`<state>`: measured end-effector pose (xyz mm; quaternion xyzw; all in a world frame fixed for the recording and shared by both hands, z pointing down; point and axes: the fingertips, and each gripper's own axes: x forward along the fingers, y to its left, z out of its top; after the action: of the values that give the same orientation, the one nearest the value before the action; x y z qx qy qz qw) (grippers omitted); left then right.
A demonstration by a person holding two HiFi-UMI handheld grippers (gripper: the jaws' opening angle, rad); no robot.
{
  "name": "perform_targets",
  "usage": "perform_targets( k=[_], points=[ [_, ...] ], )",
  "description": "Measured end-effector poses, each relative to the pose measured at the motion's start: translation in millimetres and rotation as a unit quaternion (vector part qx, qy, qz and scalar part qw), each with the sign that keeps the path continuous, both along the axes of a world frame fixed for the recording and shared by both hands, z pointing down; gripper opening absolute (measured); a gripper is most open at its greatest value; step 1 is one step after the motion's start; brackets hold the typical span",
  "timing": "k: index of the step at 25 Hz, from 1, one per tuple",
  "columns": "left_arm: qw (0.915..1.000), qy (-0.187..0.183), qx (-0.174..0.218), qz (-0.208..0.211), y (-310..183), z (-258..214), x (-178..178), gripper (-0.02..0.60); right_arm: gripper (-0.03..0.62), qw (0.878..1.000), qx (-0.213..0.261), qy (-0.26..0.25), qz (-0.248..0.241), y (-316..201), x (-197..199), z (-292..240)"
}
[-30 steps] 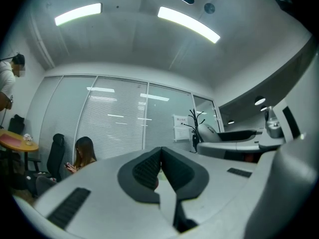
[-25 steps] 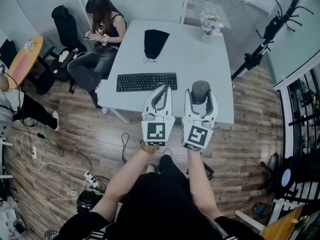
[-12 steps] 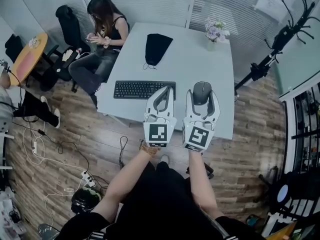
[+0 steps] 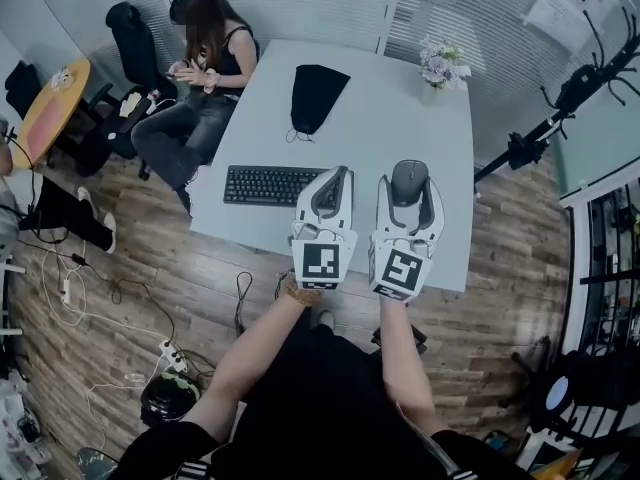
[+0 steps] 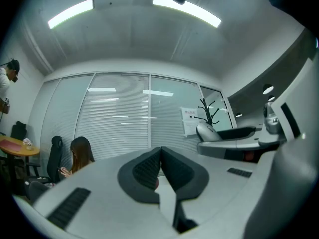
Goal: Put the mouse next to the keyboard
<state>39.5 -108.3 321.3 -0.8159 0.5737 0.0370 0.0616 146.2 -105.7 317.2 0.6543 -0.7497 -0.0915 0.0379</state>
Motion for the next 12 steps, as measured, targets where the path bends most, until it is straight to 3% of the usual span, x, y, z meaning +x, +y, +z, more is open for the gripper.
perform_targets(
  k=[12],
  points=[
    [0.9997, 0.002, 0.004, 0.023, -74.0, 6.5, -37.0, 0.012, 0.295, 0.999, -0.001, 0.008, 0.035, -70.6, -28.8, 6.1]
  ],
)
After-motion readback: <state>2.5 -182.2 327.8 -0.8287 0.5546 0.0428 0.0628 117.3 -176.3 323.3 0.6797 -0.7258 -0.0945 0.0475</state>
